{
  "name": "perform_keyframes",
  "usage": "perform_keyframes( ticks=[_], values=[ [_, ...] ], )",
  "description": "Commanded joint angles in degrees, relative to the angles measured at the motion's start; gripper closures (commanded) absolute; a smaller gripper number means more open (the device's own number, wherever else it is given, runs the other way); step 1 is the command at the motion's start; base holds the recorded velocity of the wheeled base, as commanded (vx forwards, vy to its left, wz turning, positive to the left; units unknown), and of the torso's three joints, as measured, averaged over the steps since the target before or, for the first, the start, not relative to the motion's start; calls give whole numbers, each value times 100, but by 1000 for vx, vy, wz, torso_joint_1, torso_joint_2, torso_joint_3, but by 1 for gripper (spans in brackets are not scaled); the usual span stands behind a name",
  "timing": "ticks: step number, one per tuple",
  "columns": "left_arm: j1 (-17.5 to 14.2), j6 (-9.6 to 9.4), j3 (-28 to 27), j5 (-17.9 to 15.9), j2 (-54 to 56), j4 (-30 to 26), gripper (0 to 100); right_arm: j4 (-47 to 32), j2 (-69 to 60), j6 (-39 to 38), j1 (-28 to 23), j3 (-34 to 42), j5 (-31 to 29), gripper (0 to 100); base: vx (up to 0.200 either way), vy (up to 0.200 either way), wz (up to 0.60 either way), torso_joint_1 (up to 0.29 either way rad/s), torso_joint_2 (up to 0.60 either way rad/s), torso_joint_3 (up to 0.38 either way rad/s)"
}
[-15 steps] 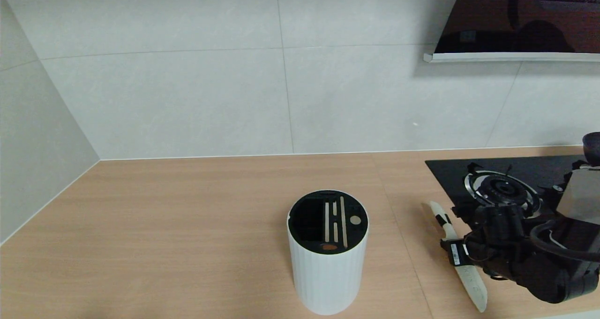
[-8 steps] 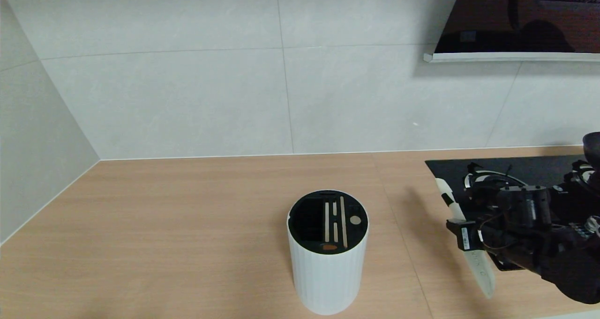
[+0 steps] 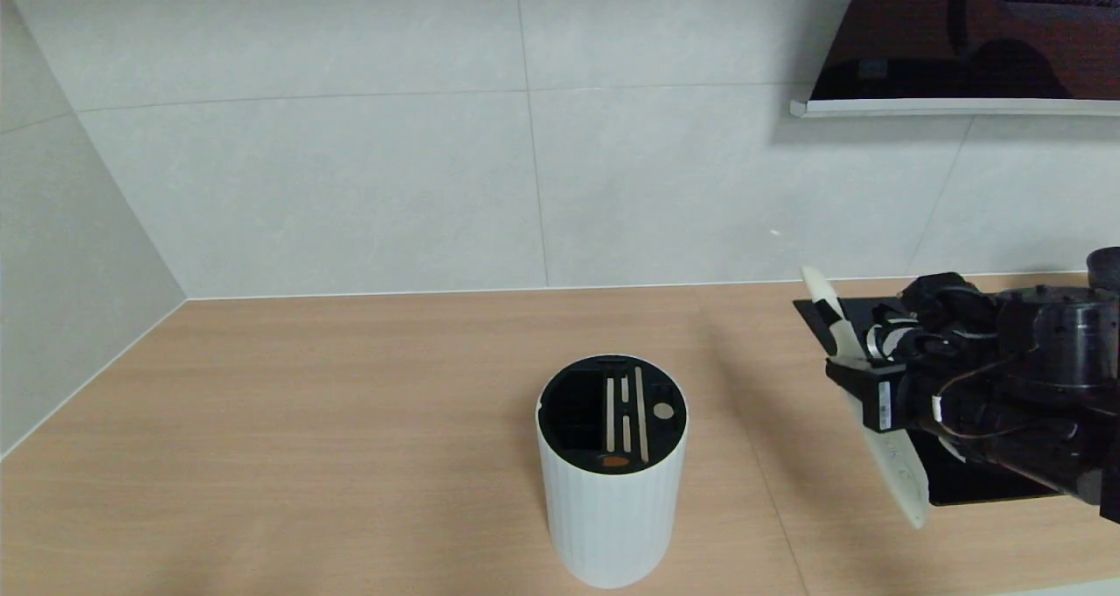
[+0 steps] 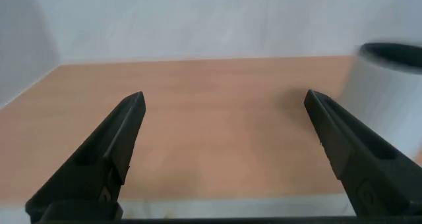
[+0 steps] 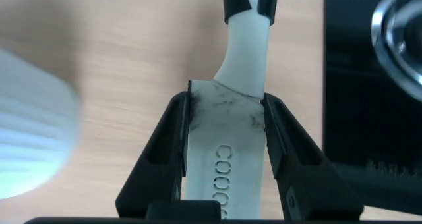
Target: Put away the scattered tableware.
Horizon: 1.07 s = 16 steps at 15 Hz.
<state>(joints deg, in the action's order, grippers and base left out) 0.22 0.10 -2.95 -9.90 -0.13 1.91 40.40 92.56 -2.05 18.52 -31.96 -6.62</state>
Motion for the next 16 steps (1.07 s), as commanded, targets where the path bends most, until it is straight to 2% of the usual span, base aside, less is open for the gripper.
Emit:
perform_keyframes(
  ticks=[1, 2, 3, 4, 7, 8, 9, 10, 11, 13, 14, 15, 16],
  values=[
    [13, 17, -382, -557, -145, -517, 0, -94, -309, -6, 38, -477, 12, 100, 0, 0, 0, 0, 0, 0],
    [48, 78, -689, -1137, -444, -956, 0, -366, -353, 3, 55, -785, 38, 100, 0, 0, 0, 0, 0, 0],
    [57, 307, -1032, -1805, -962, -1053, 0, -735, -388, 11, 152, -1101, 126, 100, 0, 0, 0, 0, 0, 0],
    [57, 412, -1366, -2253, -1428, -1044, 0, -788, -379, 29, 205, -1251, 293, 100, 0, 0, 0, 0, 0, 0],
    [66, 412, -2175, -3440, -2843, -1018, 0, -841, -204, 38, 433, -1849, 521, 100, 0, 0, 0, 0, 0, 0],
    [75, 412, -2421, -3730, -3265, -1018, 0, -867, -160, 38, 565, -1972, 521, 100, 0, 0, 0, 0, 0, 0],
    [92, 412, -2561, -3844, -3485, -1018, 0, -929, -142, 38, 644, -2033, 504, 100, 0, 0, 0, 0, 0, 0],
    [312, 421, -3089, -4002, -4293, -930, 0, -1131, -116, 29, 970, -2121, 460, 100, 0, 0, 0, 0, 0, 0],
    [444, 430, -3256, -4002, -4583, -851, 0, -1131, -124, 20, 1084, -2121, 451, 100, 0, 0, 0, 0, 0, 0],
    [1094, 491, -3388, -4002, -5436, -306, 0, -1140, -212, 3, 1514, -2103, 249, 100, 0, 0, 0, 0, 0, 0],
    [1586, 676, -3326, -3976, -5981, 187, 0, -1140, -248, 3, 1796, -2095, 117, 100, 0, 0, 0, 0, 0, 0],
    [1780, 843, -3229, -3976, -6332, 564, 0, -1140, -239, -24, 1971, -2103, 99, 100, 0, 0, 0, 0, 0, 0],
    [1841, 975, -3124, -3976, -6596, 942, 0, -1148, -239, -85, 2077, -2095, 99, 100, 0, 0, 0, 0, 0, 0]
  ],
)
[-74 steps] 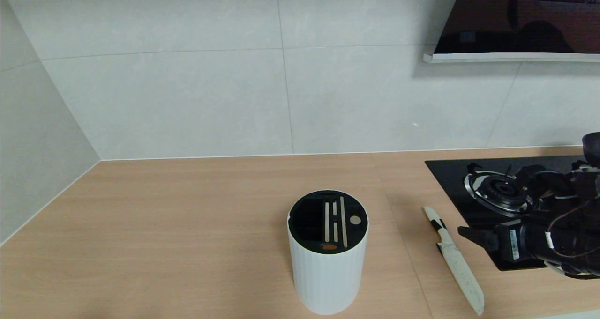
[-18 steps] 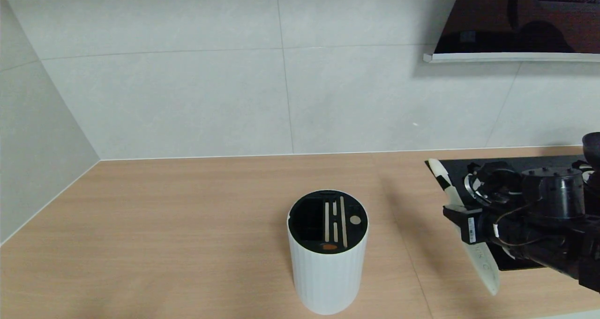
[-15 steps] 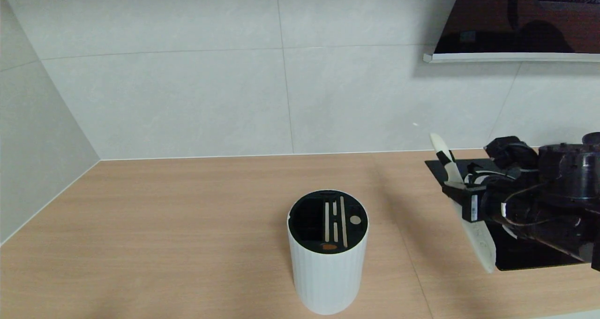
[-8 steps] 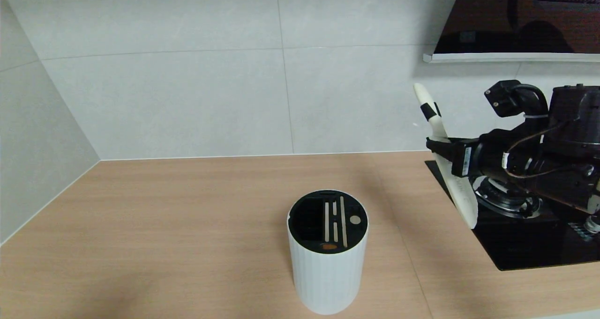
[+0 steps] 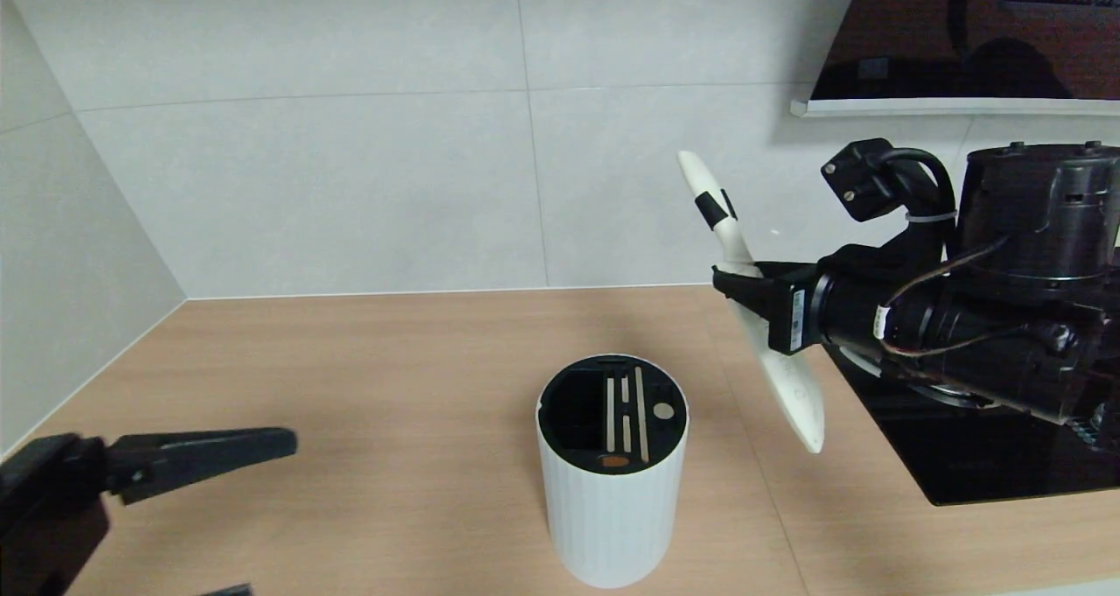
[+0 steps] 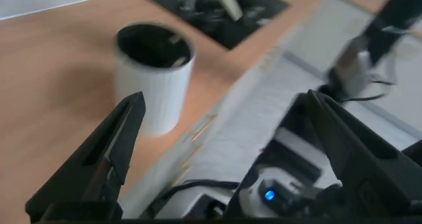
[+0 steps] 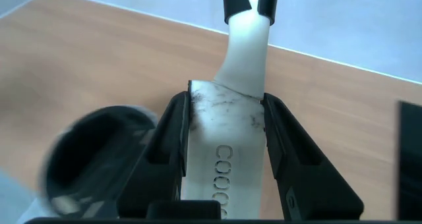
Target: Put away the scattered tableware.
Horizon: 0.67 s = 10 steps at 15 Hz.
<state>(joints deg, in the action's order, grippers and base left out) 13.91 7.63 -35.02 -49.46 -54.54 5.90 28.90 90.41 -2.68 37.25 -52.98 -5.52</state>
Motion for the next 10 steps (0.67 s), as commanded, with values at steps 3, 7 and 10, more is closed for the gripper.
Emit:
perform_keyframes(
  ticks=[3, 7, 10],
  values=[
    [815, 1258, 286, 24, -1771, 1792, 0, -148, -23, -259, 590, 51, -28, 100, 0, 0, 0, 0, 0, 0],
    [1632, 2454, 338, 1184, -2280, 3022, 0, -175, 3, -321, 977, 174, -133, 100, 0, 0, 0, 0, 0, 0],
    [2344, 3016, 347, 2801, -3212, 4446, 0, -166, 30, -382, 1196, 192, -142, 100, 0, 0, 0, 0, 0, 0]
  ],
)
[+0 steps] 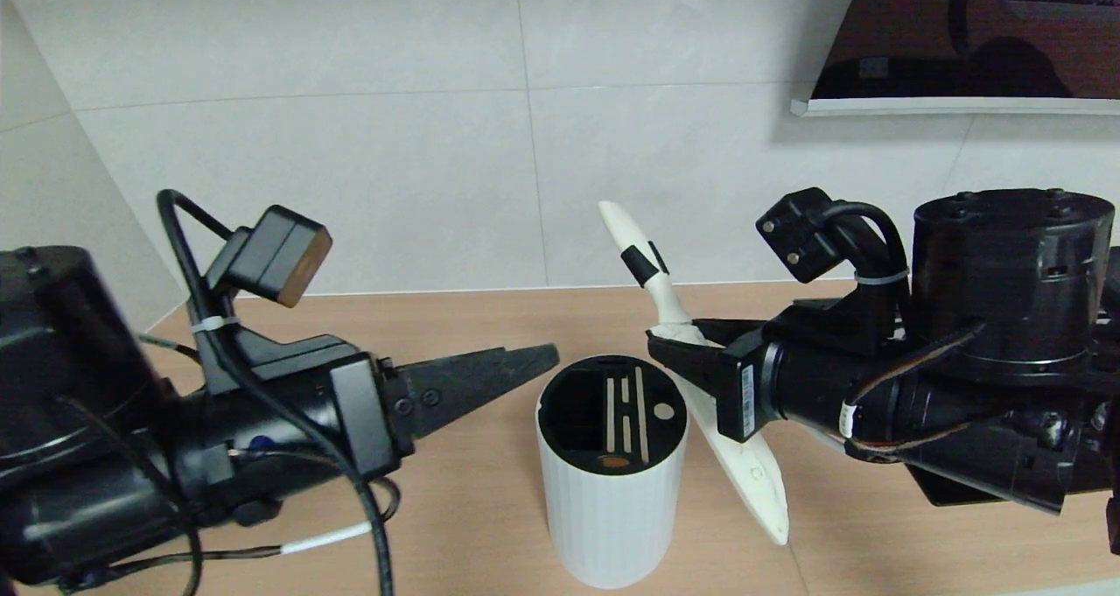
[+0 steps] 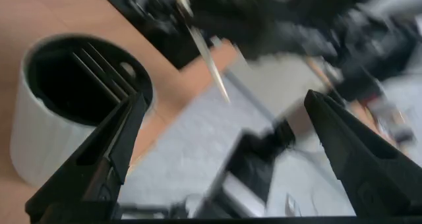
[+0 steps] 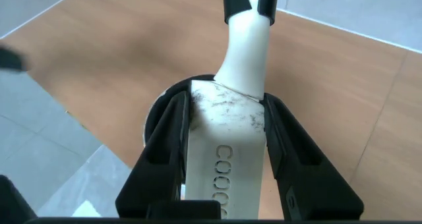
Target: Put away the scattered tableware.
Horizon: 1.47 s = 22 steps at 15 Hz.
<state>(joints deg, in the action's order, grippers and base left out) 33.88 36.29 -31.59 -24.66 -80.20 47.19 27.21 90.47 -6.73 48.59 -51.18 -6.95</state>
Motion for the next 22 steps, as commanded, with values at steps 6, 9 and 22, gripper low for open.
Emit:
perform_keyframes(
  ticks=[6, 9, 22],
  values=[
    [550, 370, 3, 805, -1393, 1750, 0, 48, 112, -215, 309, -24, 27, 100, 0, 0, 0, 0, 0, 0],
    [550, 801, -164, 1060, -1665, 2242, 0, 65, 199, -435, 441, -33, 53, 100, 0, 0, 0, 0, 0, 0],
    [550, 801, -357, 1271, -2017, 2523, 0, 65, 173, -443, 669, 29, 53, 100, 0, 0, 0, 0, 0, 0]
  ],
)
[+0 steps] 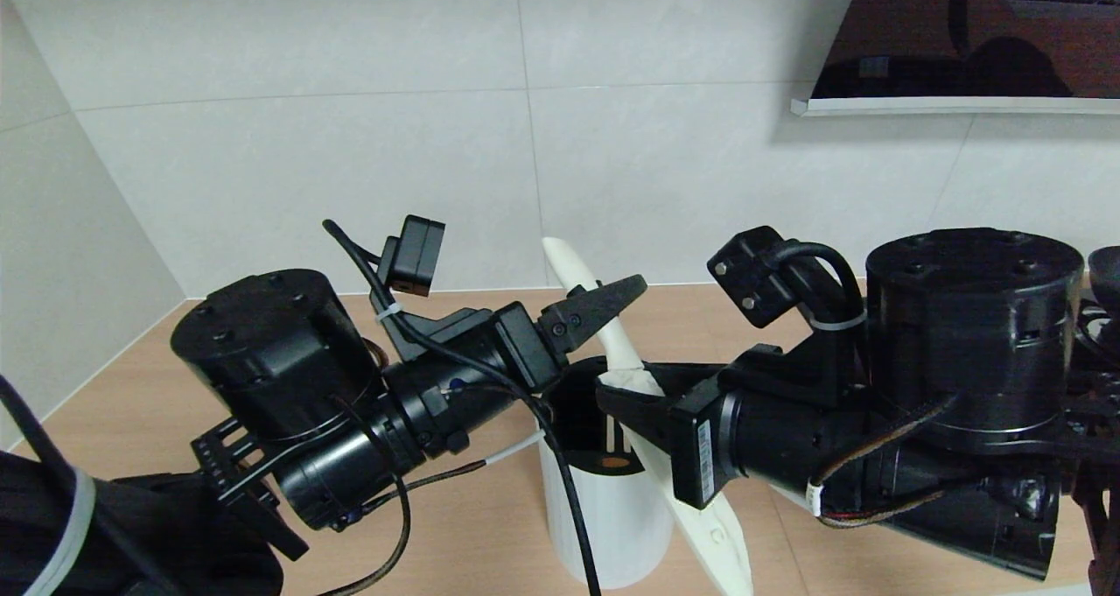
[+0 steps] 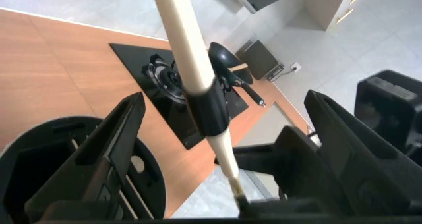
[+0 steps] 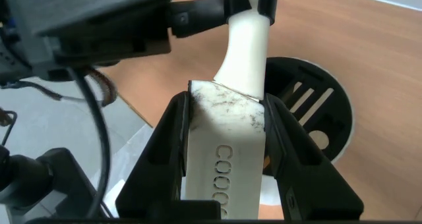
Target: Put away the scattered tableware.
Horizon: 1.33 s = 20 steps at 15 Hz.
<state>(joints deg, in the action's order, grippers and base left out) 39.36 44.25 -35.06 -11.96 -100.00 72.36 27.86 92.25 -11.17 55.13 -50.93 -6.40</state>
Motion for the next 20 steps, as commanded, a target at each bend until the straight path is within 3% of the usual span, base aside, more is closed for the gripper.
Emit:
perform_keyframes(
  ticks=[1, 14, 15, 20],
  values=[
    [1, 5, -18, 1, -46, 6, 0, 1, -5, 0, 25, 31, -2, 100, 0, 0, 0, 0, 0, 0],
    [-8, -13, -27, 1, -143, 6, 0, 1, -40, 9, 60, 66, 7, 100, 0, 0, 0, 0, 0, 0],
    [-8, -22, -27, 1, -143, 6, 100, 1, -40, 9, 60, 66, 7, 100, 0, 0, 0, 0, 0, 0],
    [-8, -31, -27, -17, -143, 6, 100, 1, -58, 9, 60, 75, 7, 100, 0, 0, 0, 0, 0, 0]
  ],
)
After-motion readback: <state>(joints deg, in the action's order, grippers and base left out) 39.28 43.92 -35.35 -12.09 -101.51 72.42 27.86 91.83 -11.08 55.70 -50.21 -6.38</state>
